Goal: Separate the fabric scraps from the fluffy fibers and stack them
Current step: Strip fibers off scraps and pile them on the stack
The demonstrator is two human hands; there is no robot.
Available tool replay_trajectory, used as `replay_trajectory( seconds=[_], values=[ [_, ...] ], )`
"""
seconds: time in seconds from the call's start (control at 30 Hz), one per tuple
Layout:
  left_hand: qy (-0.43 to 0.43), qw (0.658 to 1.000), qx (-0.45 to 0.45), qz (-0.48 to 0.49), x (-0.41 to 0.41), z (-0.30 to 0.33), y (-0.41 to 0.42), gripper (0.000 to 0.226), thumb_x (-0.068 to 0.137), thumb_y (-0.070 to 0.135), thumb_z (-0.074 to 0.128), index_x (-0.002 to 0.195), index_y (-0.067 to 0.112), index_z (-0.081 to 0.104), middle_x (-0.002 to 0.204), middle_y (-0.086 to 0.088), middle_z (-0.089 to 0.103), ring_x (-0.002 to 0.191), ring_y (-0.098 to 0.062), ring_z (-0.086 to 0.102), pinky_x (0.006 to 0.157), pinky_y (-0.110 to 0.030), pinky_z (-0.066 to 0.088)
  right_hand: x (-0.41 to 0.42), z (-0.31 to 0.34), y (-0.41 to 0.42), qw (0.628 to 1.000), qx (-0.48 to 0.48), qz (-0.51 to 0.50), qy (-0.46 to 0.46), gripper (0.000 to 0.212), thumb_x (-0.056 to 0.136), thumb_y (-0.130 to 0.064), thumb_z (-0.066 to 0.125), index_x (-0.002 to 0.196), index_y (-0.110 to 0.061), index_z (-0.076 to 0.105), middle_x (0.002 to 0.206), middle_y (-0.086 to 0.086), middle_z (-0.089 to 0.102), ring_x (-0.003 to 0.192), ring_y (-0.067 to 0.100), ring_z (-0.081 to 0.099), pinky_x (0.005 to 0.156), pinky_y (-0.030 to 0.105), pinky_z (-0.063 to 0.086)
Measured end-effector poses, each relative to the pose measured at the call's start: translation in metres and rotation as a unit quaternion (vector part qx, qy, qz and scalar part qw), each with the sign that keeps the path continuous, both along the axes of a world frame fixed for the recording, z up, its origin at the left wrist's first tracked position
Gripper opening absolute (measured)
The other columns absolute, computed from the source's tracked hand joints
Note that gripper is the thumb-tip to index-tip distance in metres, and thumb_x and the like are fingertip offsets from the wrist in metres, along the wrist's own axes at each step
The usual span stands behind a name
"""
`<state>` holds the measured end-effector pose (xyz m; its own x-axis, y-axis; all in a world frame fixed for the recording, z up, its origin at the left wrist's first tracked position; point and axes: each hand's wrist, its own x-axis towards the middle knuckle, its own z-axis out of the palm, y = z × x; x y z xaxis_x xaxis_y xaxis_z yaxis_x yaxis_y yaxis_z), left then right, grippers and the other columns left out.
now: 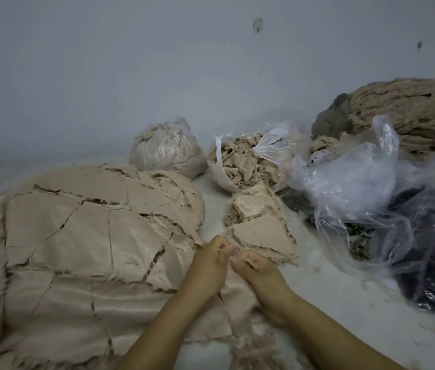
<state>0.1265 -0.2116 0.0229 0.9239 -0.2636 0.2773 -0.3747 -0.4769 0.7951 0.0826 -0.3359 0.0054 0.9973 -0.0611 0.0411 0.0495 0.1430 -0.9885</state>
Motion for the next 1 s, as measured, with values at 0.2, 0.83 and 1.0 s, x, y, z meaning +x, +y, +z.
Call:
replay_trajectory(
  seconds=[0.2, 0.83, 1.0],
  values=[
    [0.062, 0.989, -0.093, 0.092, 0.013, -0.004, 0.021, 0.023, 0.097, 0.019, 0.045, 0.077, 0.018, 0.055, 0.078, -0.005, 0.062, 0.073, -0.023, 0.057, 0.071, -0.037, 0.047, 0.008, 0.005, -0.018, 0.985, 0.044, -0.164, 0.025, 0.024, 0.094, -0.022, 0.058, 0.075, -0.011, 0.049, 0.073, 0.01, 0.044, 0.071, 0.024, 0.04, 0.067, 0.035, 0.034],
    [0.202, 0.938, -0.28, 0.001, -0.003, -0.002, -0.001, 0.026, 0.093, 0.015, 0.058, 0.067, 0.012, 0.054, 0.042, 0.003, 0.034, 0.032, -0.008, 0.027, 0.033, -0.015, 0.022, -0.004, 0.006, -0.006, 0.998, -0.004, 0.046, 0.036, 0.029, 0.071, -0.04, 0.074, 0.058, -0.018, 0.062, 0.059, 0.003, 0.061, 0.053, 0.013, 0.055, 0.05, 0.024, 0.045],
    [0.195, 0.907, -0.361, 0.095, 0.006, -0.006, 0.002, 0.021, 0.095, 0.012, 0.054, 0.074, 0.01, 0.056, 0.043, 0.003, 0.041, 0.031, -0.008, 0.03, 0.033, -0.014, 0.024, 0.001, 0.006, -0.009, 0.997, 0.059, -0.056, 0.013, 0.027, 0.083, -0.026, 0.069, 0.058, -0.017, 0.065, 0.058, 0.005, 0.061, 0.05, 0.014, 0.056, 0.048, 0.024, 0.046]
  ],
)
